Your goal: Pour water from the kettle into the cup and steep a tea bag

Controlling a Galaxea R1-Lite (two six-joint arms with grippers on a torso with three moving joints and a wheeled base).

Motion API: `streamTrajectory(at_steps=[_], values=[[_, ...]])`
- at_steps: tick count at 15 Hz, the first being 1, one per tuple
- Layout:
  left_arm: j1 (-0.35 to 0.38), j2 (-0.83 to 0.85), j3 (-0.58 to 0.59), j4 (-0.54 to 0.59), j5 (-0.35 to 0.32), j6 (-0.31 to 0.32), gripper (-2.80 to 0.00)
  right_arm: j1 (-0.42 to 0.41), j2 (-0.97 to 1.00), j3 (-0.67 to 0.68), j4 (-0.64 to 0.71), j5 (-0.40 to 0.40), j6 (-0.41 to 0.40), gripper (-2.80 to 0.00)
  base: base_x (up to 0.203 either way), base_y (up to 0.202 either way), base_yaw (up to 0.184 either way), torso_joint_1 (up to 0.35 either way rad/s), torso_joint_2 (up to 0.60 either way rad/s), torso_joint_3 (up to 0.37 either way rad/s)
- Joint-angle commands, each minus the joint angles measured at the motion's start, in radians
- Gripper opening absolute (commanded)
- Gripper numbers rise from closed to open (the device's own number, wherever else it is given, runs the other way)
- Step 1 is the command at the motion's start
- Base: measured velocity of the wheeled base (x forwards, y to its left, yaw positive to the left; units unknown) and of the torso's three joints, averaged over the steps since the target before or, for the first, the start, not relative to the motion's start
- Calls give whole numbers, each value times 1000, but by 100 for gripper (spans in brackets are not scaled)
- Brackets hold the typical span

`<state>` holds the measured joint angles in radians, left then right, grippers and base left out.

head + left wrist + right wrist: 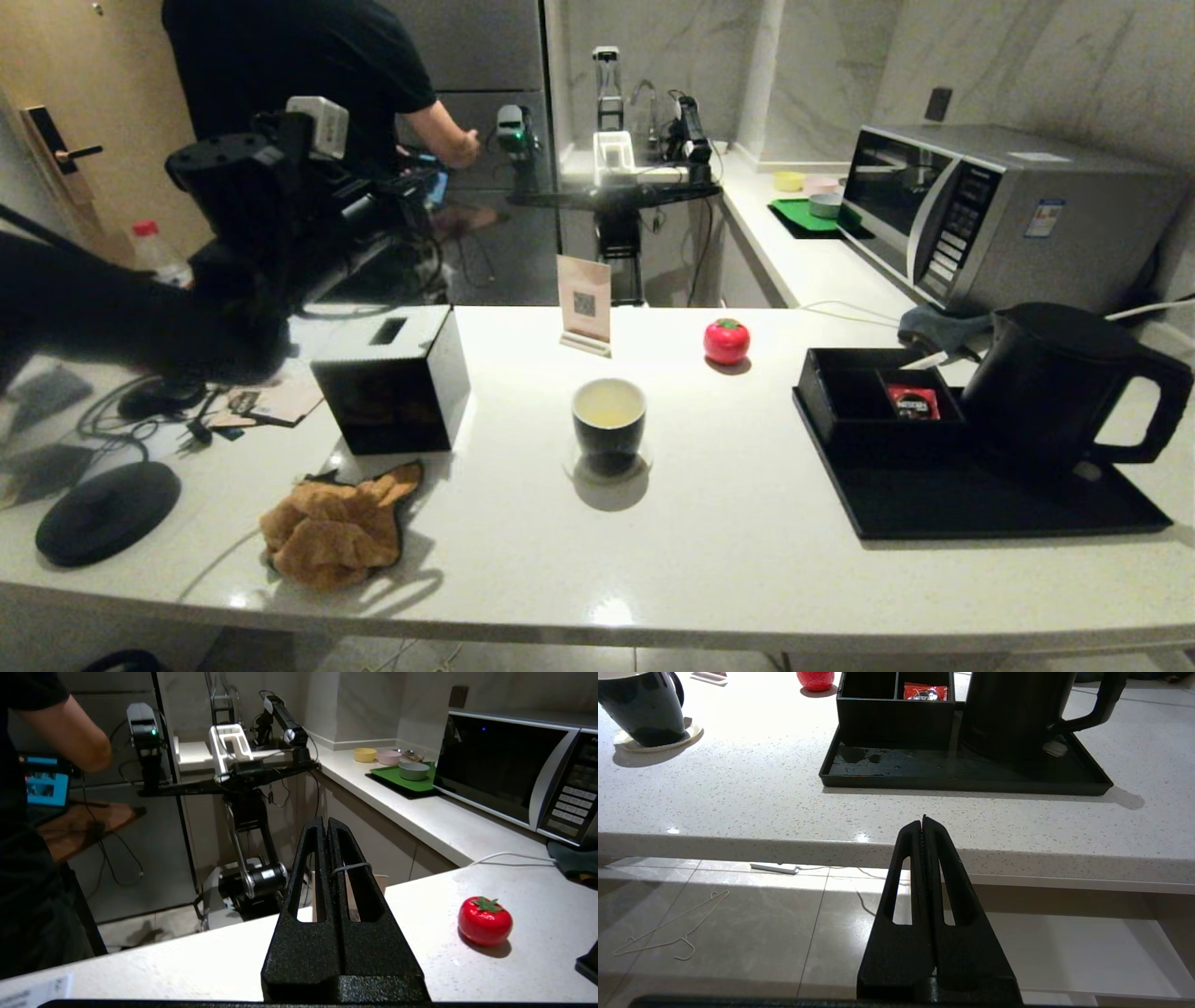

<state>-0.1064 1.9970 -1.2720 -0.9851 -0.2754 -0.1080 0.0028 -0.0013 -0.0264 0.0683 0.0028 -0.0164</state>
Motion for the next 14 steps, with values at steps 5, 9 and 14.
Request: streamTrajectory(at_steps=[5, 9, 14], values=[[117, 1, -12, 33, -91, 0, -280, 0, 1, 0, 1, 0, 0, -280, 0, 0, 0, 0, 0, 0], [134, 19, 19, 32, -106, 1, -280, 0, 1, 0, 1, 0, 0, -280, 0, 0, 0, 0, 0, 0], [129, 44, 187, -61, -101, 2, -280, 0, 1, 0, 1, 0, 0, -280, 0, 0, 0, 0, 0, 0]])
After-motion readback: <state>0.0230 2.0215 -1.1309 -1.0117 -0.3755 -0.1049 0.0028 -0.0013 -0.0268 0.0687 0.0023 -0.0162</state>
